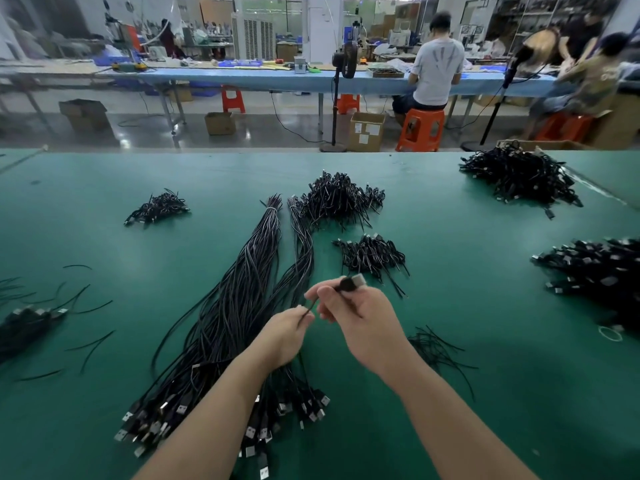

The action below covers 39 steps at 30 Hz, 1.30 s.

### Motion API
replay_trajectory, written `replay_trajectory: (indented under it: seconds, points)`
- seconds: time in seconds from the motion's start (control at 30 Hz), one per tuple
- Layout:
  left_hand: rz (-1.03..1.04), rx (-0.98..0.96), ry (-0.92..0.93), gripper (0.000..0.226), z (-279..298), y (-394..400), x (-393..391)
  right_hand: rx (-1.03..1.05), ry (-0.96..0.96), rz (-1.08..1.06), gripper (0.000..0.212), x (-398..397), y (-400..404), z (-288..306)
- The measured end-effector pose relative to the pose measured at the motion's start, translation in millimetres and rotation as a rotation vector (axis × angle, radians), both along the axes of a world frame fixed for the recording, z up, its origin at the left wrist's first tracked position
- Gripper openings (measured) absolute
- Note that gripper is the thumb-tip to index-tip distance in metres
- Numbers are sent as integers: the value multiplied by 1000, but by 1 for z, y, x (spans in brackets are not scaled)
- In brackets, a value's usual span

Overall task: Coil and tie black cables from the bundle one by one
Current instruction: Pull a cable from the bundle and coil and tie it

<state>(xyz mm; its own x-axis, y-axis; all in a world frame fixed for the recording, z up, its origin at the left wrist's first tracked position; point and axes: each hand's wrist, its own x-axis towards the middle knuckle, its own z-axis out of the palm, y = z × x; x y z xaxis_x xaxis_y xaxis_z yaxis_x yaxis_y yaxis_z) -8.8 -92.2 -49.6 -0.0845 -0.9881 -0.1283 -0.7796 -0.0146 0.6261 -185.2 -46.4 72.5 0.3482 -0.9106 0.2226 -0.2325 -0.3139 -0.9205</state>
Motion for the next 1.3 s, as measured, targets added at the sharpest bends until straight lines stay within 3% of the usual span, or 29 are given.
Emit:
replay_trajectory:
  seconds: [0.17, 0.37, 0.47, 0.53, 0.6, 0.67, 0.73, 0.8, 0.93, 1.1, 1.17, 1.3]
  points:
    - [71, 87, 69, 41, -12, 9, 6, -8, -256, -34, 26, -11, -6, 41]
    - [38, 112, 4, 37, -9, 15, 11, 52, -560, -206, 24, -37, -28, 84]
    - [-47, 222, -119, 58, 7, 19, 14, 79, -508, -247, 30, -49, -40, 91]
    - [-31, 189, -181, 71, 28, 19, 9, 146, -324, -219, 32, -49, -46, 85]
    - [40, 27, -24, 58, 51, 18, 1, 159, -65, -179, 32, -43, -47, 72]
    - [105, -71, 355, 37, 80, 22, -12, 153, 126, -146, 36, -37, -44, 57]
    - [52, -69, 663, 29, 104, 25, -27, 157, 204, -112, 40, -29, -39, 46]
    - [-42, -47, 820, 28, 121, 30, -41, 177, 178, -69, 41, -24, -37, 37]
    - [-99, -30, 936, 30, 133, 38, -55, 316, 34, 11, 28, -22, -33, 33]
    - [-33, -143, 827, 22, 129, 41, -56, 334, -44, -23, 25, -28, -35, 36]
    - [-15, -142, 805, 22, 128, 42, -56, 316, -168, -101, 26, -29, -35, 39]
    - [-23, -116, 766, 25, 129, 44, -58, 237, -183, -125, 25, -31, -37, 39]
